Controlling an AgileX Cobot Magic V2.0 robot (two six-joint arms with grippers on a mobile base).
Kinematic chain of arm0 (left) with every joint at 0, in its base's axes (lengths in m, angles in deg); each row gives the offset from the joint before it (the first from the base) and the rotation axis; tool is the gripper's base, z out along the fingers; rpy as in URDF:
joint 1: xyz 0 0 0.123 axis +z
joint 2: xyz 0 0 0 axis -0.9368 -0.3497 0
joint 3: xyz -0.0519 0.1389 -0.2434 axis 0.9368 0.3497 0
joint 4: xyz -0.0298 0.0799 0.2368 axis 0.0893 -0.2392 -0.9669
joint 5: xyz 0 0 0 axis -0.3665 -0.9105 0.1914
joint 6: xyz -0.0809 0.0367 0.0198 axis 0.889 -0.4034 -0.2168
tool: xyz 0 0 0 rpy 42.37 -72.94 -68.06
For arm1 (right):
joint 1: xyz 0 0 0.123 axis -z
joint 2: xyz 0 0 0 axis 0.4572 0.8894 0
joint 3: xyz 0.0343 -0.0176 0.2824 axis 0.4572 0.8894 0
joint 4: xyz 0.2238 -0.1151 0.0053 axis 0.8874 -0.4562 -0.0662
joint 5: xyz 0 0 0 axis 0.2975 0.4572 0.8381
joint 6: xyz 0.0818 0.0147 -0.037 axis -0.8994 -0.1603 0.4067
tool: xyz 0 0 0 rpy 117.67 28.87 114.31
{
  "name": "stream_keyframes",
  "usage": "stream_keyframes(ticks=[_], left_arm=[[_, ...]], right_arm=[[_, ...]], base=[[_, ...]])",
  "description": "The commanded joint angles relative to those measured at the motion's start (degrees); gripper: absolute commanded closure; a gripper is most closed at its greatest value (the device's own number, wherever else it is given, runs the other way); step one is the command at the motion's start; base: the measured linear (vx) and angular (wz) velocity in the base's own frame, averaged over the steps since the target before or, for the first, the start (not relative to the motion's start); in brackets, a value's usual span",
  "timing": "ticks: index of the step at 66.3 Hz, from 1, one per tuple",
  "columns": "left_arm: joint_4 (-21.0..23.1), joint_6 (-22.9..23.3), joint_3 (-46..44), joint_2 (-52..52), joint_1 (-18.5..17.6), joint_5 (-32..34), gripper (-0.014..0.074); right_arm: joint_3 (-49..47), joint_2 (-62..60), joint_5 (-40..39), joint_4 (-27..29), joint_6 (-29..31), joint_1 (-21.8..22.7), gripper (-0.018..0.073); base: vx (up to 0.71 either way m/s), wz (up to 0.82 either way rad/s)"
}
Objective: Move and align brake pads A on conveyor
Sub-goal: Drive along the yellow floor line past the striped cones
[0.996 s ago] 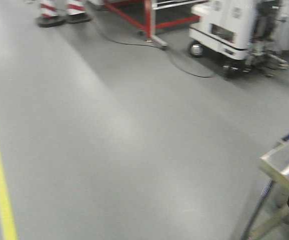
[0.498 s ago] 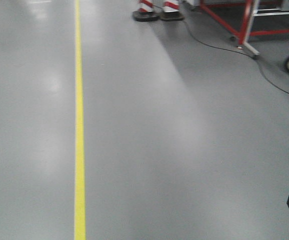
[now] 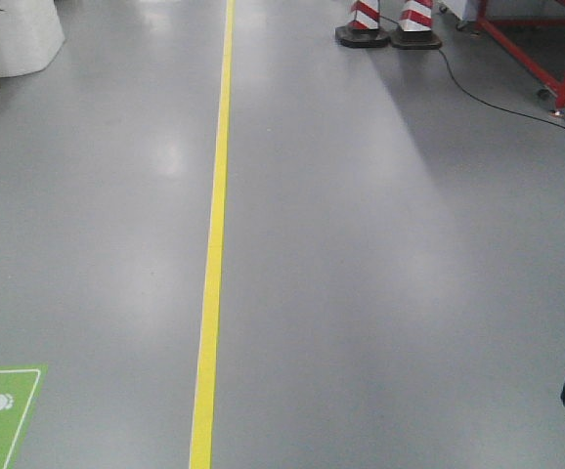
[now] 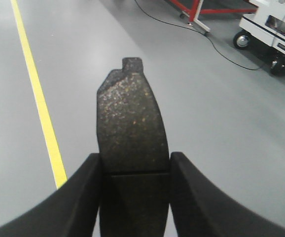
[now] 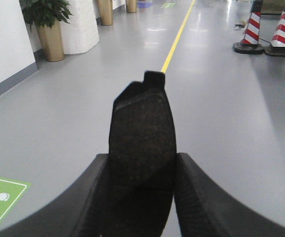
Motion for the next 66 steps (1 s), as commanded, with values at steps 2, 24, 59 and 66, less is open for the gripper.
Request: stream_keyframes(ticks=[2, 24, 59, 66], left_arm=[[-0.41, -0.01, -1.55, -0.44, -0.18, 5.31, 0.0603], [-0.41, -0.01, -1.55, -0.44, -0.18, 5.31, 0.0603], [-0.47, -0.01, -1.55, -0.44, -0.18, 5.31, 0.0603], [-0.47, -0.01, -1.55, -0.44, -0.18, 5.31, 0.0603]], right_arm=[[-1.67, 0.34, -5.74, -0.81, 0.55, 0.28, 0.0564], [-1.67, 0.34, -5.74, -0.81, 0.55, 0.28, 0.0564], [-1.67, 0.34, -5.63, -0.81, 0.55, 0.28, 0.0564], [-1.67, 0.34, -5.63, -0.81, 0.55, 0.28, 0.0564]], base=[[0.29, 0.18], [0.40, 0.12], [0.58, 0.08], [0.67, 0.09]])
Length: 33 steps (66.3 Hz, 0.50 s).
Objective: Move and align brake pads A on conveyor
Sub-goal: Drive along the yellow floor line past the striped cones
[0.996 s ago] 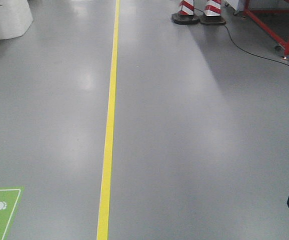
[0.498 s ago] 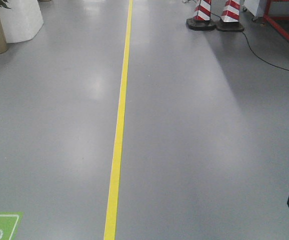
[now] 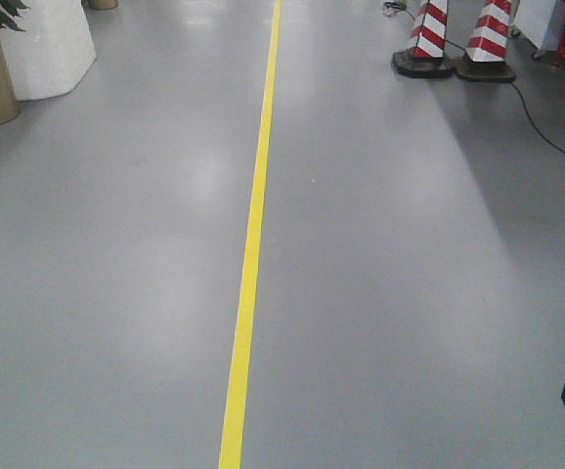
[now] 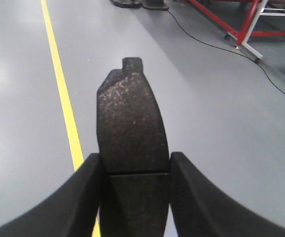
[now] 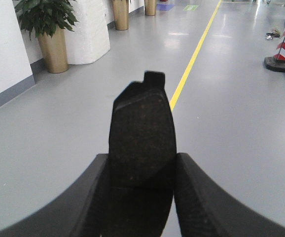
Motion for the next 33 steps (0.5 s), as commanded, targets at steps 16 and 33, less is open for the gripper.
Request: stream_keyframes(ticks=[16, 33], left_arm=[[-0.47, -0.01, -1.55, -0.44, -0.18, 5.26, 0.0603], [-0.47, -0.01, -1.55, -0.44, -0.18, 5.26, 0.0603]], right_arm=[[-1.67, 0.34, -5.57, -0.81, 0.55, 0.28, 0.0564], [-1.67, 0.42, -5.57, -0.81, 0.55, 0.28, 0.0564]], base=[[0.69, 0.04], [0.69, 0.00]])
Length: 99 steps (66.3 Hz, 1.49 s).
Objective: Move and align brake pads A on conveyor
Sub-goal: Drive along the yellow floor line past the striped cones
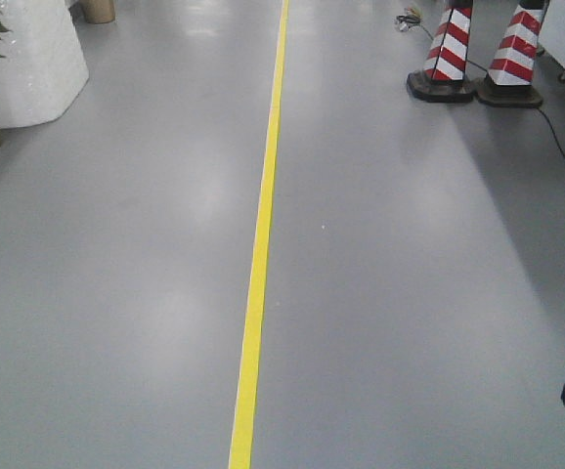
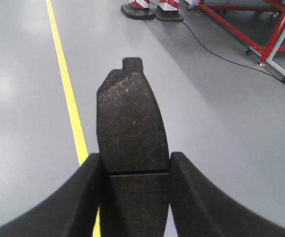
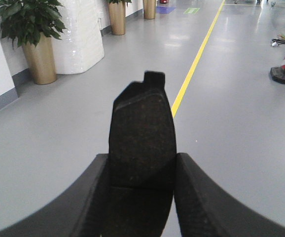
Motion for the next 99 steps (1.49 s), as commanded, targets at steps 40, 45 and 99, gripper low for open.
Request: stream_keyframes(ticks=[40, 45, 99], left_arm=[[-0.47, -0.01, -1.55, -0.44, -0.18, 5.26, 0.0603], [-0.47, -0.01, -1.55, -0.44, -0.18, 5.26, 0.0603], [-0.47, -0.01, -1.55, -0.44, -0.18, 5.26, 0.0603]], right_arm=[[-1.67, 0.43, -5.68, -0.81, 0.50, 0.28, 0.0564], [-1.67, 0.43, -5.63, -0.81, 0.50, 0.28, 0.0564], [-1.67, 0.43, -5.63, -0.81, 0.50, 0.28, 0.0564]], base=[[0.71, -0.03], [0.74, -0.05], [0.75, -0.07]])
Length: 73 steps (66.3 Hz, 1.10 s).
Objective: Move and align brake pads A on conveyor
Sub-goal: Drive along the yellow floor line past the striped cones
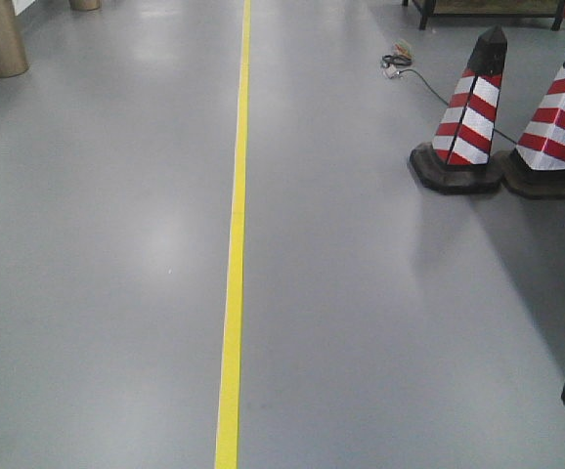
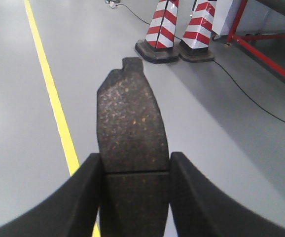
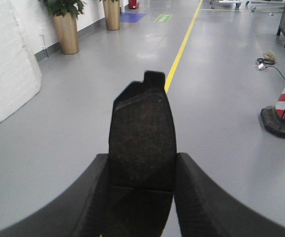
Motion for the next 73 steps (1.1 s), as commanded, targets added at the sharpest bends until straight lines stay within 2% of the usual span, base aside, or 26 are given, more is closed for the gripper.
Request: stream_keyframes(ticks=[1, 73], left_arm=[[-0.47, -0.01, -1.55, -0.44, -0.18, 5.26, 0.0603], [-0.46, -0.01, -1.55, -0.44, -0.18, 5.26, 0.0603]], right_arm=[[-1.67, 0.43, -5.63, -0.81, 0.50, 0.28, 0.0564], [-1.67, 0.43, -5.62, -0.81, 0.50, 0.28, 0.0564]], base=[[0.76, -0.12], [0.74, 0.01]])
